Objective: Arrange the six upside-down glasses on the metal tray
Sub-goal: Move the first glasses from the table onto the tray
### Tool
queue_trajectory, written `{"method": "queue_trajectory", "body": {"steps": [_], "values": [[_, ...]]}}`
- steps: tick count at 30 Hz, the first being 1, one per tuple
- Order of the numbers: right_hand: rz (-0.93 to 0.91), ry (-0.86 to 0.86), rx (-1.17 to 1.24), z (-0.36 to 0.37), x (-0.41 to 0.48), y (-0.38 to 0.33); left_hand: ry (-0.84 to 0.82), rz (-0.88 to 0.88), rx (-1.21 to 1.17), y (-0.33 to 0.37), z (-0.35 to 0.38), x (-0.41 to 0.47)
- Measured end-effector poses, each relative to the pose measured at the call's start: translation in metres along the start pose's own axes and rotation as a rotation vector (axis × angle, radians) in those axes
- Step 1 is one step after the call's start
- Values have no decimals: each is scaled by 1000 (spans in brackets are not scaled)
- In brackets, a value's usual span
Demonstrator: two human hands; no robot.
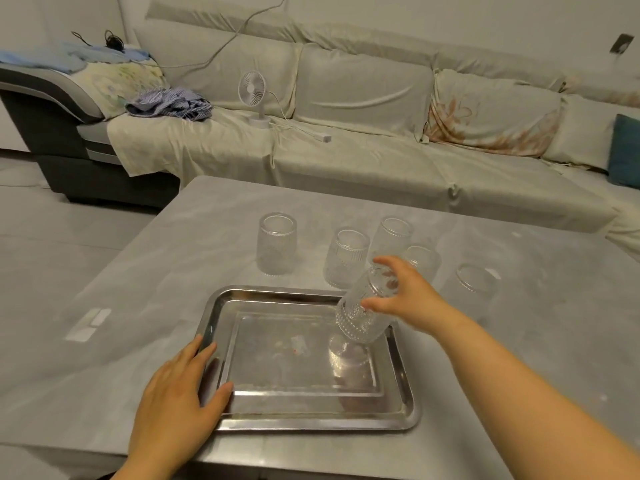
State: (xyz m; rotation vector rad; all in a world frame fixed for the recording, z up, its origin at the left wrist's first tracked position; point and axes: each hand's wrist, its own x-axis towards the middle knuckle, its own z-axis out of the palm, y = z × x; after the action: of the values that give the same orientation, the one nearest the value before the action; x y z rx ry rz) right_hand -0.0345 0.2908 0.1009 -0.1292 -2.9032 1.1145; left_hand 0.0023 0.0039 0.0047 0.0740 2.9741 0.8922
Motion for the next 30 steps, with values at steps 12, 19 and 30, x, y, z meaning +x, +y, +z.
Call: {"method": "queue_trajectory", "body": {"steps": [12, 19, 30], "values": [[36, -50, -155, 20, 14, 9, -7, 0, 25, 0, 1, 2], [41, -54, -184, 24, 14, 10, -6, -7, 43, -1, 1, 3], [21, -61, -190, 23, 12, 12, -18, -11, 46, 4, -1, 1]]}}
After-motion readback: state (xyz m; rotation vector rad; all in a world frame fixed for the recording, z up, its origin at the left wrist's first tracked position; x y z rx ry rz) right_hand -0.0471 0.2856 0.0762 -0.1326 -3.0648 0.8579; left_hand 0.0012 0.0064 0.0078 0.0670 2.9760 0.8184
